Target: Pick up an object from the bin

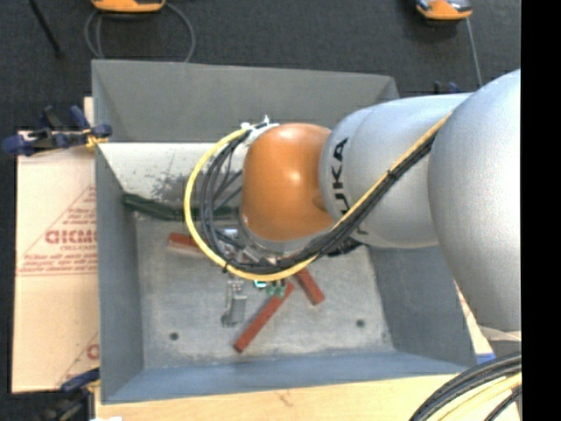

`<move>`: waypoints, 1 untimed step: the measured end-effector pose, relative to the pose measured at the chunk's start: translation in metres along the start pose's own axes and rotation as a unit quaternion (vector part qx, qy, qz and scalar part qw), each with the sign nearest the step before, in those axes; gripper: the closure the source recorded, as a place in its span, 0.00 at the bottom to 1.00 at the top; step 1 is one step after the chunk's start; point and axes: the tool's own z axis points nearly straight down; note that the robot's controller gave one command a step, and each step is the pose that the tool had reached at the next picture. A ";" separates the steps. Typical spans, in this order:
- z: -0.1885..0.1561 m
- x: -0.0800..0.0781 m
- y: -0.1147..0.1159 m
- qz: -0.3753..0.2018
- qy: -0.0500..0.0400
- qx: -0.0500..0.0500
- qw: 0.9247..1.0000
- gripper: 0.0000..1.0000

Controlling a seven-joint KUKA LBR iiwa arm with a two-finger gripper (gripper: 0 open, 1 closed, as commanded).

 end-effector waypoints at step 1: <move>0.077 0.012 -0.056 -0.222 0.000 0.001 0.975 0.00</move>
Offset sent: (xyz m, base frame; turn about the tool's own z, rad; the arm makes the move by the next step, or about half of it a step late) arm -0.0118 -0.0537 -0.0755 -0.4496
